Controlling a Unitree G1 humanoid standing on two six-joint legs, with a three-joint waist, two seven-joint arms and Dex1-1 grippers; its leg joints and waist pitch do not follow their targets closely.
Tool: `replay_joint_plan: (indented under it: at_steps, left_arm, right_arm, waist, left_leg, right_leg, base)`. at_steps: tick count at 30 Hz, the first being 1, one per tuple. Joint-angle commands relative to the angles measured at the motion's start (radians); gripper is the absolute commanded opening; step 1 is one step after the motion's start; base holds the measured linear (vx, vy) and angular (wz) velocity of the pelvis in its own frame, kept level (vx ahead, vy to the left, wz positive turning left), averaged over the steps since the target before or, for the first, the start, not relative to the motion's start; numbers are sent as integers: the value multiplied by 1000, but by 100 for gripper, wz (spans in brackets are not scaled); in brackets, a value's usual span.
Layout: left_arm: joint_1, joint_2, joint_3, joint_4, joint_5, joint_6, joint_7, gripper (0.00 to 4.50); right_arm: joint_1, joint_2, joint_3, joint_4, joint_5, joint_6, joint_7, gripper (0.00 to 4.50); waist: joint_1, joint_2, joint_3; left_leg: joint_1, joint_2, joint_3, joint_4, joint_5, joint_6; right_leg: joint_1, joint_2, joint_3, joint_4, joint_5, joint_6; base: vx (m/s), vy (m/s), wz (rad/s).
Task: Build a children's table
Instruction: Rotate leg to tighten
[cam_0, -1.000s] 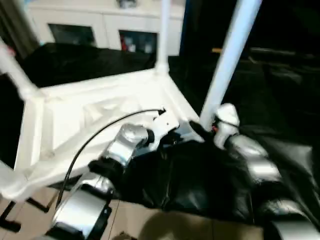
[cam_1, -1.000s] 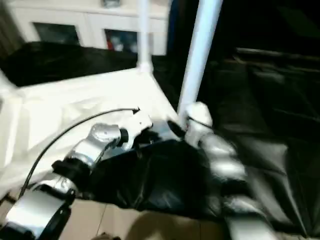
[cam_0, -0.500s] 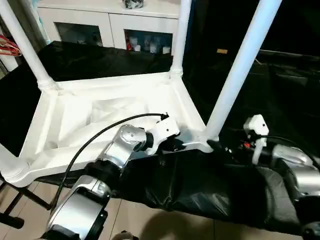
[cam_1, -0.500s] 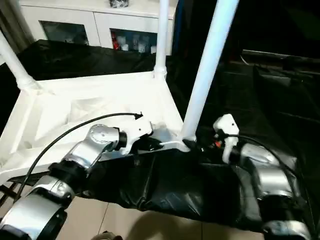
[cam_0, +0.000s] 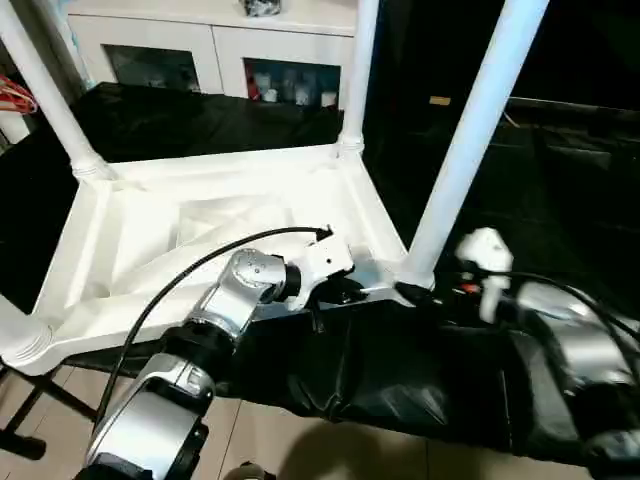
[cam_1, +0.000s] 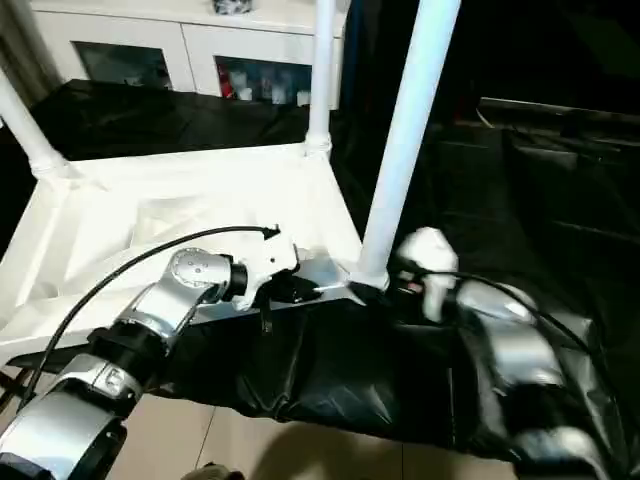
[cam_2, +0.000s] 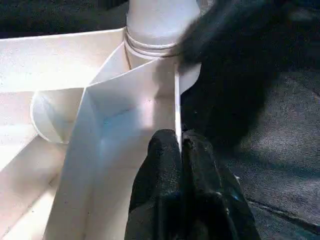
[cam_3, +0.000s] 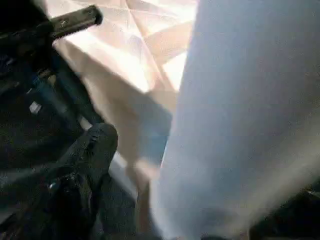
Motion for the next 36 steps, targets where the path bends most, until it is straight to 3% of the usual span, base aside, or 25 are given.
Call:
replay_joint_plan:
  at_steps: [1,3,16,25,29,32,36]
  left_arm:
    - [5,-12,2,-40,-44,-20,-17,0]
    - [7,-7,2,-43,-44,-18,-20,0]
    - [24,30,-2,-77,-54,-7,-78,0]
    - [40,45,2,-96,-63,14,-81,0]
    - [-6,-6,44,-21,-36,41,114,0]
    - [-37,-46,60,22,-21,60,223,0]
    - [-72,-102,77,62,-8,88,350,0]
  right_arm:
    - [-15,-5,5,28,-13,-15,-11,381]
    - [-27,0,6,46,-16,-19,-12,363]
    - [-63,18,27,129,-12,-40,49,256]
    - [-63,42,33,156,-15,-50,56,238]
    - [-45,126,7,178,-48,-20,-171,235]
    - [-48,189,-11,209,-65,-6,-330,235]
    - [-72,272,-25,264,-91,20,-525,235]
  waist:
    - [-1,-17,-67]
    - [-2,-18,-67]
    - [-2,-17,-65]
    - [-11,-16,-66]
    - [-22,-17,-63]
    - [-25,-18,-62]
    - [-30,-13,-62]
  left_leg:
    - [14,64,-27,-57,-154,100]
    - [11,63,-27,-56,-143,105]
    - [11,64,-26,-57,-171,95]
    - [11,64,-26,-56,-166,97]
    - [13,62,-28,-59,-184,80]
    - [17,60,-30,-62,-207,55]
    - [18,59,-30,-65,-214,41]
  right_leg:
    - [50,-84,48,-69,-204,-229]
    - [53,-84,47,-64,-174,-236]
    - [53,-84,46,-66,-212,-233]
    - [53,-84,46,-64,-201,-242]
    - [48,-84,48,-70,-243,-233]
    - [46,-85,48,-78,-306,-206]
    - [44,-83,50,-78,-291,-203]
  base:
    - [0,0,0]
    - [0,0,0]
    - [0,0,0]
    - [0,0,0]
    - [0,0,0]
    - [0,0,0]
    - [0,0,0]
